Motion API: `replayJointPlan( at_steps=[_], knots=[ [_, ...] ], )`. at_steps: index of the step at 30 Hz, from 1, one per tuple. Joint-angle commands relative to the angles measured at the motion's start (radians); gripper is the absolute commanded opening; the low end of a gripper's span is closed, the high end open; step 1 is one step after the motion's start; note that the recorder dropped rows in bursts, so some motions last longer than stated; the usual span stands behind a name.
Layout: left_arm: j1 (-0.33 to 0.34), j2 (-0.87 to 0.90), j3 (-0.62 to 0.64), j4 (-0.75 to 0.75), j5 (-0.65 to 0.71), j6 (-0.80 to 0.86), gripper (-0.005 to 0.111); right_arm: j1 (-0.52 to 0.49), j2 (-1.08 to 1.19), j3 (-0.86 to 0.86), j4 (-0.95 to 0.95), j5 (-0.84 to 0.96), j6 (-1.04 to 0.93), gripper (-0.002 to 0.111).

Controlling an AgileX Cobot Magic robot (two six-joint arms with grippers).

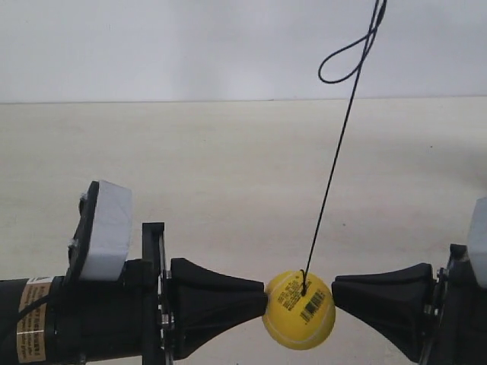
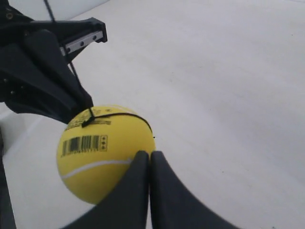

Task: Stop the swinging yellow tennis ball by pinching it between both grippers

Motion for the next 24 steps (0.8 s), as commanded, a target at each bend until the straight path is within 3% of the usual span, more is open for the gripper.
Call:
replayJointPlan(
  at_steps=[1,12,24],
  knots=[
    [0.001,0.087,0.004,-0.029,-0.099,0.022,0.005,0.002,0.001,-0.001,-0.020,-0.026,0.013,0.000],
    [0.001,0.136,0.004,-0.144,-0.166,0.080,0.005,0.002,0.001,-0.001,-0.022,-0.043,0.013,0.000],
    [0.001,0.136,0.004,-0.135,-0.166,0.080,0.005,0.002,0.001,-0.001,-0.030,-0.039,0.017,0.000]
  ],
)
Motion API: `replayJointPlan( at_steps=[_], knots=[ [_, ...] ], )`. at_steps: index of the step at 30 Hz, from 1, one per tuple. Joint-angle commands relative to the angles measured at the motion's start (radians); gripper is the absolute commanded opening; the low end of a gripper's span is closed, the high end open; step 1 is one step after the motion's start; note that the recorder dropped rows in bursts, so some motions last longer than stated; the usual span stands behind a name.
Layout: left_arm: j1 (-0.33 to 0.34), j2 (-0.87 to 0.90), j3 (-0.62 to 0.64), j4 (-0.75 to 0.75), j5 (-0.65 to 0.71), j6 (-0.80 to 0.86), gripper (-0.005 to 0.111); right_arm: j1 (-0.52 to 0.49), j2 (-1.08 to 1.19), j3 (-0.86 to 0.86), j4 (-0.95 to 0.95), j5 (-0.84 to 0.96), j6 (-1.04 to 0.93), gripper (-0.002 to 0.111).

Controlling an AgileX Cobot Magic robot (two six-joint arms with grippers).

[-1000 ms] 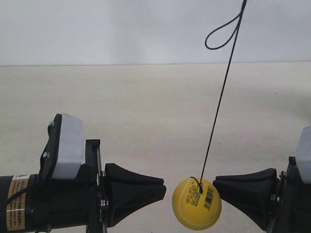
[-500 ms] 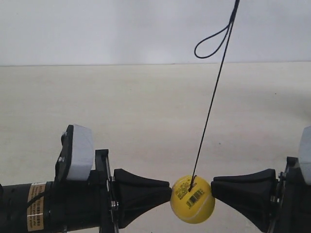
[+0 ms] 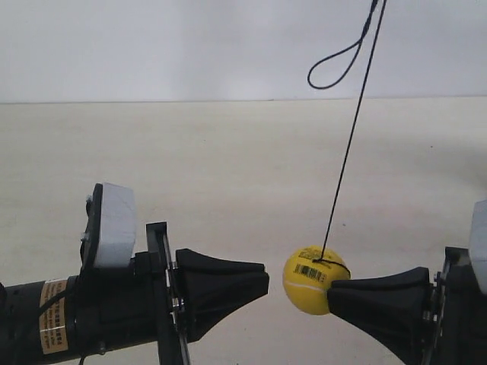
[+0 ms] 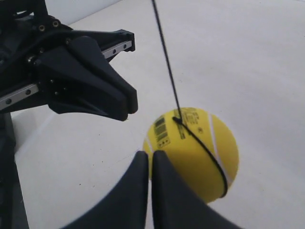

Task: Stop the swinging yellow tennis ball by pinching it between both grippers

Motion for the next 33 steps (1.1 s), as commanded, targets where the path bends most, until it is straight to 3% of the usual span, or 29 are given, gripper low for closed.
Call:
replayJointPlan(
  at_steps=[1,12,33],
  knots=[
    [0.001,0.001,0.000,0.000,-0.013,0.007,0.005,0.002,0.001,-0.001,-0.007,-0.008,0.004,0.000],
    [0.001,0.001,0.000,0.027,-0.013,0.001,0.005,0.002,0.001,-0.001,0.034,0.161,0.004,0.000],
    [0.001,0.017,0.000,0.074,-0.013,-0.001,0.005,0.002,0.001,-0.001,0.034,0.150,0.011,0.000]
  ],
)
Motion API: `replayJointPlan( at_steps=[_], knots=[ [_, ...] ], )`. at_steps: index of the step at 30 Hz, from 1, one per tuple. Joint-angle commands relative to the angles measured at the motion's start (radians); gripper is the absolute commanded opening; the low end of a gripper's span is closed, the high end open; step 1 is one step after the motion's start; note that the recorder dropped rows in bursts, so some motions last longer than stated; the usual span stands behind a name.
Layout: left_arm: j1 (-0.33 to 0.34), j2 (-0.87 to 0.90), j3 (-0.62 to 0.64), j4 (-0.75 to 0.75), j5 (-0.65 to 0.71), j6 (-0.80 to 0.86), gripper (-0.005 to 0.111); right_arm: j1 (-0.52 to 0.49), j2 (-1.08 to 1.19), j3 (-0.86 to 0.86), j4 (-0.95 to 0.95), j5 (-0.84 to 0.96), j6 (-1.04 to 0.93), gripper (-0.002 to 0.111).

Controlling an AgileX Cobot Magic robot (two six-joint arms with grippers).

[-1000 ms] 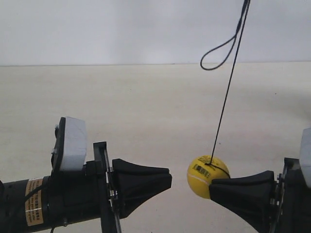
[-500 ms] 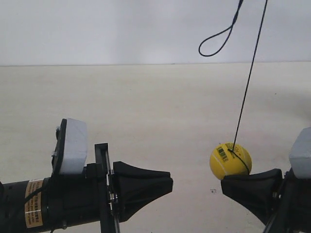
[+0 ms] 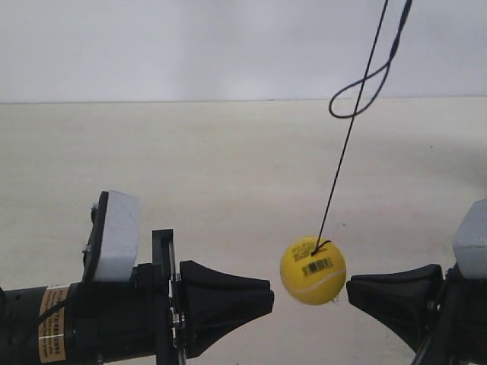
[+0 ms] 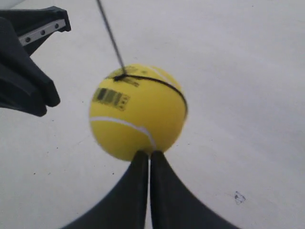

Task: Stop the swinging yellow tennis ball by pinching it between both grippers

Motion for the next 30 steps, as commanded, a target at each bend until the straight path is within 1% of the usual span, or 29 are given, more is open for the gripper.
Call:
replayJointPlan(
  at_steps=[1,4,7,30],
  knots=[
    [0.001,0.016,-0.002,0.003,-0.010,-0.003,0.005,0.002,0.001,-0.001,0.008,-0.032,-0.001,0.000],
    [0.001,0.017,-0.015,0.003,-0.010,-0.003,0.005,0.002,0.001,-0.001,0.006,-0.090,-0.001,0.000],
    [0.001,0.017,-0.029,0.018,-0.010,-0.039,0.005,0.002,0.001,-0.001,-0.006,-0.131,0.001,0.000],
    [0.001,0.017,-0.032,0.024,0.004,-0.042,0.005,0.002,0.001,-0.001,-0.019,-0.111,0.022,0.000]
  ],
)
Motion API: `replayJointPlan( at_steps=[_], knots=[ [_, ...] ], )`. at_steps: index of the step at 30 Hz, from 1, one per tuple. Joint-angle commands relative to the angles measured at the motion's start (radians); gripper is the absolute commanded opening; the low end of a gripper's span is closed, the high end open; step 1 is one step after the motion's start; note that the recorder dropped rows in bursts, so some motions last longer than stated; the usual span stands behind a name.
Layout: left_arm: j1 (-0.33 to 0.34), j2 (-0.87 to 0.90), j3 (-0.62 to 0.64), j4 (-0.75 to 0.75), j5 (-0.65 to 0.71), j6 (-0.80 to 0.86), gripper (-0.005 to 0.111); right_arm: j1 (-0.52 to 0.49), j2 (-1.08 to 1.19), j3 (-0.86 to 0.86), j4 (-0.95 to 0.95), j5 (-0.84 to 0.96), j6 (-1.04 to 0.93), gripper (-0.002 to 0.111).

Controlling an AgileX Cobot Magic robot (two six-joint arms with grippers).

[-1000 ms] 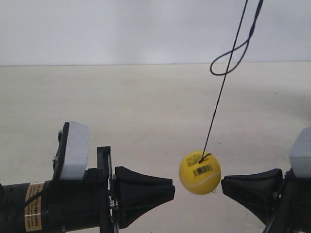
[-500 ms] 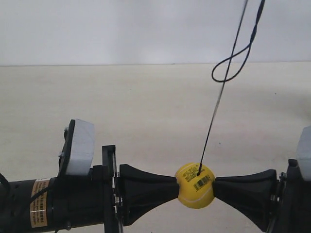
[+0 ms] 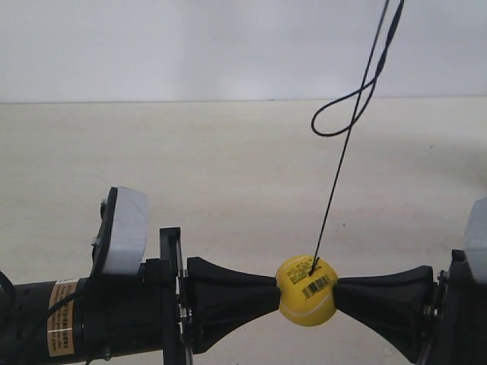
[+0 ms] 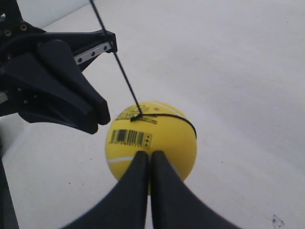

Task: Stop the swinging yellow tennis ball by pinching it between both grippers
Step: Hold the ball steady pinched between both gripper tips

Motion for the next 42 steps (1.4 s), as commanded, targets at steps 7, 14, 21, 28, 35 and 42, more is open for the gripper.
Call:
replayJointPlan(
  at_steps=[7,14,21,28,35,42],
  knots=[
    [0.001,0.003,-0.007,-0.033,0.060,-0.001,0.005,0.002,0.001,-0.001,-0.006,0.030,-0.007,0.000],
    [0.001,0.003,-0.025,-0.038,0.058,-0.009,0.005,0.002,0.001,-0.001,0.001,0.040,-0.007,0.000],
    [0.001,0.003,-0.025,-0.036,0.060,-0.021,0.005,0.002,0.001,-0.001,0.001,0.040,-0.002,0.000],
    [0.001,0.003,-0.025,-0.020,0.060,-0.031,0.005,0.002,0.001,-0.001,-0.001,0.040,0.012,0.000],
    [0.001,0.003,-0.025,-0.014,0.058,-0.043,0.005,0.002,0.001,-0.001,-0.005,0.040,0.019,0.000],
    [0.001,0.003,-0.025,0.001,0.060,-0.047,0.005,0.002,0.001,-0.001,-0.009,0.040,0.019,0.000]
  ],
)
